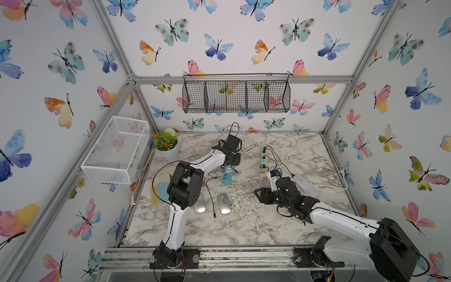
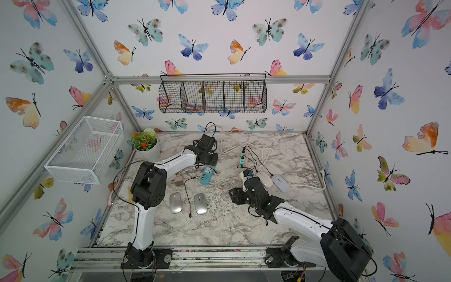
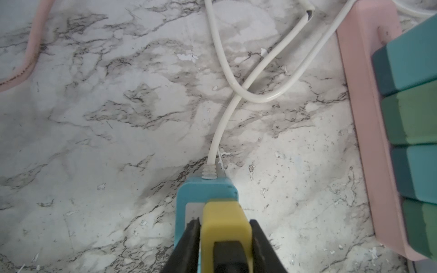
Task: Unplug the wireless mouse
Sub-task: Remove the plug from the socket.
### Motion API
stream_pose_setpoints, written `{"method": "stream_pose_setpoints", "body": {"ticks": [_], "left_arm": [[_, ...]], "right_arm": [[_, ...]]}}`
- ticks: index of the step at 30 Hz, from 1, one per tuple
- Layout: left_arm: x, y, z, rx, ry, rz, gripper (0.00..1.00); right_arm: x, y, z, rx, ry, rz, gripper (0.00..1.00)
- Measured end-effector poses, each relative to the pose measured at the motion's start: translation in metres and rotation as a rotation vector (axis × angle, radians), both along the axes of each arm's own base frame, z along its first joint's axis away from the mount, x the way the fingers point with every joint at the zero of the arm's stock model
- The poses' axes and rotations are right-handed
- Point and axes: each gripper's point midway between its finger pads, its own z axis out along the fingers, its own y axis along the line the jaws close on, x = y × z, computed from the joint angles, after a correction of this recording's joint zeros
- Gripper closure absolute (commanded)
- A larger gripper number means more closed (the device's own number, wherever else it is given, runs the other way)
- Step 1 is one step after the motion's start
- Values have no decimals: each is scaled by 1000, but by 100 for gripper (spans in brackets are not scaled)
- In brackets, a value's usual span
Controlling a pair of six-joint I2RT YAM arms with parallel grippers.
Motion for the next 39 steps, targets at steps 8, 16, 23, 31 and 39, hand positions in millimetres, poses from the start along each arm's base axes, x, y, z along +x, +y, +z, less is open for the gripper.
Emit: {"method": "stream_pose_setpoints", "body": {"ticks": [8, 16, 23, 31, 39], "left_arm": [[-1, 0, 1, -5, 3, -5, 96], [-11, 1, 16, -94, 31, -28, 100], [-11, -3, 56, -150, -37, -46, 100], [-28, 0, 79, -195, -63, -74, 100], [-84, 8, 140, -366, -125, -184, 100]], "right_arm": [[4, 5, -6, -6, 30, -5, 40], [27, 27, -18, 14, 89, -46, 45], [51, 50, -20, 53, 112, -79, 48], [60, 58, -3, 91, 51, -64, 46], [51, 31, 75, 55, -305, 12, 14]]}}
